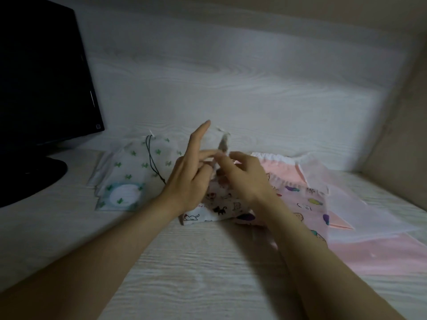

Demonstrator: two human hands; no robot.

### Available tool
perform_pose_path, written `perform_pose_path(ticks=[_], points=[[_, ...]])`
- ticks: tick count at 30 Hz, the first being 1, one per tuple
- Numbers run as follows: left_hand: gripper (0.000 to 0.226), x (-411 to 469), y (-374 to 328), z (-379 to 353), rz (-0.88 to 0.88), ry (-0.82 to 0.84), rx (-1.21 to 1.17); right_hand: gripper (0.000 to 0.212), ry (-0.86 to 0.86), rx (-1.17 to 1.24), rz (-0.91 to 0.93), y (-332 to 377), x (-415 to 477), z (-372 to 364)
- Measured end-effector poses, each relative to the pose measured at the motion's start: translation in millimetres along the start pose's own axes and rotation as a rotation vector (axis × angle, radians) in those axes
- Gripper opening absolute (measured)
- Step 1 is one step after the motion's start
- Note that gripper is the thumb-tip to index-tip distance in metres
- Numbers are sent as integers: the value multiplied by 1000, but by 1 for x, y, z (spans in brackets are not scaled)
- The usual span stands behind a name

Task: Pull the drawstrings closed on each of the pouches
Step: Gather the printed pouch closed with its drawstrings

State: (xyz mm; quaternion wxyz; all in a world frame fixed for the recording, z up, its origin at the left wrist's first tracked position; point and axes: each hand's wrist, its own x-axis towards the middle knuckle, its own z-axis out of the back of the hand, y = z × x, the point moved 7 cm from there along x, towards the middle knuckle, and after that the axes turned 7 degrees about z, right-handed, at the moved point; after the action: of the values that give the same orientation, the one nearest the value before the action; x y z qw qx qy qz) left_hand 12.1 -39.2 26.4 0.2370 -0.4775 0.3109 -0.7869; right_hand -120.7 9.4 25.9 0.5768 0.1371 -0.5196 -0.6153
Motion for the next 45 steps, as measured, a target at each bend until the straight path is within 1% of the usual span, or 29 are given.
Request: perform_pose_path(ticks=[2, 3, 5, 6, 8, 9, 11, 13, 14, 15, 18, 19, 21, 22, 23, 25, 26, 28, 30, 31, 34, 36, 38, 40, 42, 43, 45], points=[[70, 1, 3, 0, 22, 15, -42, 35, 25, 75, -7, -3, 1, -7], [66, 3, 6, 1, 38, 11, -47, 31, 17, 95, -4, -6, 2, -7], [62, 7, 10, 3, 63, -14, -68, 15, -6, 104, 13, -13, 4, -4], [61, 8, 11, 5, 67, -42, -57, 15, -10, 98, 23, -16, 4, -2], [66, 9, 13, 8, 74, -109, 42, 27, -22, 128, 26, -16, 4, 2], [72, 10, 16, 9, 87, -115, 97, 35, -28, 172, 9, -13, 3, 4], [87, 11, 25, 9, 115, -50, 159, 44, -38, 286, -21, -8, 4, 6], [91, 12, 32, 9, 105, 18, 199, 40, -44, 414, -30, -9, 6, 5], [88, 13, 34, 9, 104, 36, 209, 36, -51, 458, -34, -9, 8, 5], [78, 13, 35, 9, 111, 43, 210, 34, -55, 483, -30, -9, 9, 6], [31, 15, 35, 15, 133, -10, 227, 23, -47, 542, -2, -9, 10, 6], [22, 16, 35, 18, 137, -44, 228, 22, -19, 547, -12, -8, 10, 5], [15, 17, 37, 25, 160, -128, 213, 48, 34, 478, -42, -10, 8, 5], [15, 17, 38, 30, 168, -179, 203, 53, 61, 422, -53, -11, 6, 5], [14, 17, 38, 34, 156, -232, 213, 50, 99, 373, -72, -11, 2, 3], [15, 16, 32, 43, 91, -351, 273, 35, 206, 295, -161, -16, -5, -5], [16, 16, 29, 47, 65, -401, 287, 29, 255, 211, -184, -18, -8, -9], [17, 17, 27, 53, 54, -470, 277, 20, 324, -32, -162, -20, -7, -11], [13, 17, 26, 55, 61, -508, 287, 23, 360, -243, -111, -16, -7, -10], [13, 17, 26, 55, 64, -519, 308, 27, 374, -274, -98, -13, -8, -10], [17, 16, 25, 55, 93, -494, 311, 36, 503, -157, -162, -8, -20, -14], [17, 16, 26, 53, 137, -451, 288, 39, 625, -167, -183, -7, -28, -19], [19, 15, 25, 49, 201, -405, 295, 45, 687, -161, -183, -9, -32, -24], [24, 16, 28, 43, 285, -327, 225, 42, 679, -177, -150, -11, -30, -24], [26, 17, 35, 38, 357, -243, 109, 29, 650, -197, -91, -11, -26, -25], [27, 18, 39, 37, 378, -220, 58, 24, 622, -246, -47, -9, -24, -24], [26, 19, 44, 36, 411, -214, -34, 19, 516, -418, 53, -7, -16, -21]])
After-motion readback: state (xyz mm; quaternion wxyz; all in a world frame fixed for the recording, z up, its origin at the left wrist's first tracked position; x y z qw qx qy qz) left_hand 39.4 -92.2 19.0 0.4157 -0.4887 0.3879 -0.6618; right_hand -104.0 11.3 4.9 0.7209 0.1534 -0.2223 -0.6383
